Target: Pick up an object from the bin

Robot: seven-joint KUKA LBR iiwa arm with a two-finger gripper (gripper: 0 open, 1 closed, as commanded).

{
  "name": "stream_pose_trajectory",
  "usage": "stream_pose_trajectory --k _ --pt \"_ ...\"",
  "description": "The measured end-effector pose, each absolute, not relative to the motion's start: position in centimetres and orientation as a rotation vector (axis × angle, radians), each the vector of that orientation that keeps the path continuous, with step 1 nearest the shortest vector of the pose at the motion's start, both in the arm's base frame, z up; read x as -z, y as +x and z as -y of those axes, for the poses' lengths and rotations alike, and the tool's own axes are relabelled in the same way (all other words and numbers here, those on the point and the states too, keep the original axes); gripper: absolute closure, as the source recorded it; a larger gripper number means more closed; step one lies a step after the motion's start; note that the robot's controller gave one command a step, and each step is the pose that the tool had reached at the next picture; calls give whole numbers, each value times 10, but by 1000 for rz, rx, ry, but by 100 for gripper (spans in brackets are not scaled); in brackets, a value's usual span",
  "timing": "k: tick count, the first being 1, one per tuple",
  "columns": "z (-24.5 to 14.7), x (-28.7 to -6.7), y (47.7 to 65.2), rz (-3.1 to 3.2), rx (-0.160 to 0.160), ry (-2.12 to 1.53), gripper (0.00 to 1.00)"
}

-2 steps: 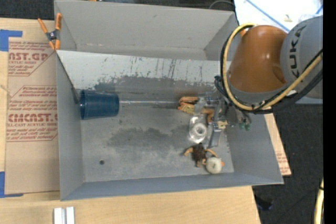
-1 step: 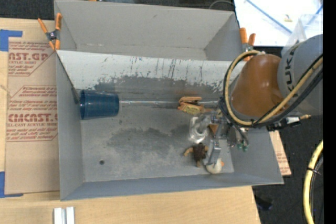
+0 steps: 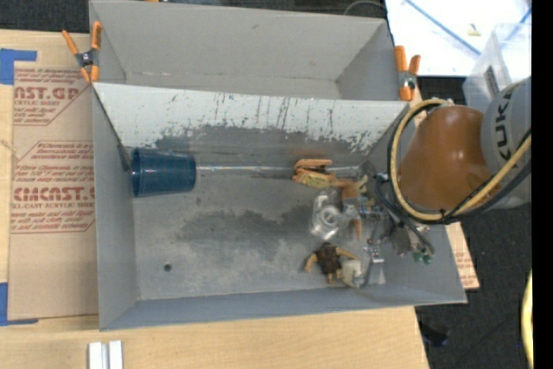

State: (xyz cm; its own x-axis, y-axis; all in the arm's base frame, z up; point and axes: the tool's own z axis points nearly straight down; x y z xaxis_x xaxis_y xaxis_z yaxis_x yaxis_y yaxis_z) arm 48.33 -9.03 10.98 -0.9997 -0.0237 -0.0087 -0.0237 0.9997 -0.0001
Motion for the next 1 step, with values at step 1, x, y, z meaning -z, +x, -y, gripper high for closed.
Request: stream_pose_trajectory --k 1 --pt "105 -100 483 -3122 -2 333 0"
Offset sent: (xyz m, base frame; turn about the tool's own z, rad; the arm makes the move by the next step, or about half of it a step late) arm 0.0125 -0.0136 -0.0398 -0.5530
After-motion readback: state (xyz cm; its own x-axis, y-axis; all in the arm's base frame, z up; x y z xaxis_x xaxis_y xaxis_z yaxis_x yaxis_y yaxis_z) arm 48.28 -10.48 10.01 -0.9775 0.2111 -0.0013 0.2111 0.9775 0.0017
